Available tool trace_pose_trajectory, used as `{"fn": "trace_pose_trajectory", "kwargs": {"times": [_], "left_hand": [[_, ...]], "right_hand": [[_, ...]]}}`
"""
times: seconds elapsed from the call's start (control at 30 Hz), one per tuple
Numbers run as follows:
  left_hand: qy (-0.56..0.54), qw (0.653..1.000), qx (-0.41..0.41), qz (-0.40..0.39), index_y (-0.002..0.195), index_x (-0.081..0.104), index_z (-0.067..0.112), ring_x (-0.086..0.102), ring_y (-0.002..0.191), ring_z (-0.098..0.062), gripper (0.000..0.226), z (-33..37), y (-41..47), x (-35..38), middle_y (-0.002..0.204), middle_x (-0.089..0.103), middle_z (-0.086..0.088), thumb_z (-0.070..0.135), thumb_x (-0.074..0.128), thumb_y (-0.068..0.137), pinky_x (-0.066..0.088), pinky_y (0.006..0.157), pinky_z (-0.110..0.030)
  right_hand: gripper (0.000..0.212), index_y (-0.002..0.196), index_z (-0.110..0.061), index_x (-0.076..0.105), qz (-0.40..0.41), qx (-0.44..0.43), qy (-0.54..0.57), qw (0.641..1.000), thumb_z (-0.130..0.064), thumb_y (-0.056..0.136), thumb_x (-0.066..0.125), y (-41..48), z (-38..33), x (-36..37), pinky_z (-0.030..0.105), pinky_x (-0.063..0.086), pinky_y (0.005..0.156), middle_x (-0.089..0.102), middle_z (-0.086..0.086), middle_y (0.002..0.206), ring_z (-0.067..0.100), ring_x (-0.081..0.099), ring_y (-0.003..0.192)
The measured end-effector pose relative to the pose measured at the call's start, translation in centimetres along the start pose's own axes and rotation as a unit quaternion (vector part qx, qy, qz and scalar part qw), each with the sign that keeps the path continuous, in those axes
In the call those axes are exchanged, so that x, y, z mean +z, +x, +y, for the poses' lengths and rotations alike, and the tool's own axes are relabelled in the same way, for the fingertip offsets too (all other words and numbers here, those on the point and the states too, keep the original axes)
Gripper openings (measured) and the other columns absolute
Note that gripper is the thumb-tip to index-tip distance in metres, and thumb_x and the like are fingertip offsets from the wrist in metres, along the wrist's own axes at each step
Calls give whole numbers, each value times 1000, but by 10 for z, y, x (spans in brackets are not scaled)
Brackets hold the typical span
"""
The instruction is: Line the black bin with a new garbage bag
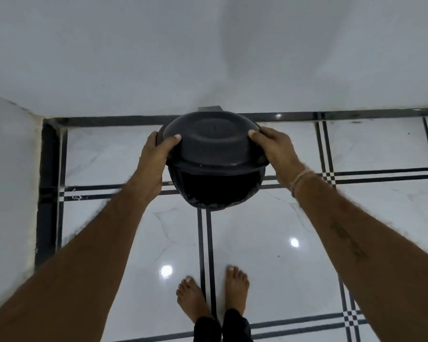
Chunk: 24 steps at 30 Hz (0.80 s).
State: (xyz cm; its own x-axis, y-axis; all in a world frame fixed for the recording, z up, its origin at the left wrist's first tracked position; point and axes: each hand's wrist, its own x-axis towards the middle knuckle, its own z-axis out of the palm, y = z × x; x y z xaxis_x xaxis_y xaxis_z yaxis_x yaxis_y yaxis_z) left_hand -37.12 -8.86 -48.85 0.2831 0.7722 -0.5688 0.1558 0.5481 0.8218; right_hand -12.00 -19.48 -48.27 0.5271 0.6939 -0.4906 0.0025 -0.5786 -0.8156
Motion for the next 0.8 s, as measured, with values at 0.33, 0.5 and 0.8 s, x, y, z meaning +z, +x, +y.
{"fn": "trace_pose_trajectory", "kwargs": {"times": [0.33,0.5,0.8], "left_hand": [[63,997,24,28,150,43,28,56,132,-13,75,-94,-12,4,146,57,10,46,77,86,53,106,-34],[114,990,38,69,154,36,21,49,140,-18,87,-122,-19,15,154,50,4,40,81,82,45,114,-41],[243,965,29,97,154,35,18,47,140,-27,77,-101,-44,24,154,48,0,33,76,90,41,103,-25]], "right_hand": [[70,146,-23,54,59,-19,-6,998,-48,84,75,-15,81,22,34,44,116,62,-10,141,12,57,132],[82,159,-20,36,34,-34,-117,992,-40,90,74,-12,99,30,34,25,126,30,4,168,20,31,154],[81,162,-17,25,-6,-50,-248,967,-43,97,65,-26,77,21,37,20,125,22,9,170,26,19,157]]}}
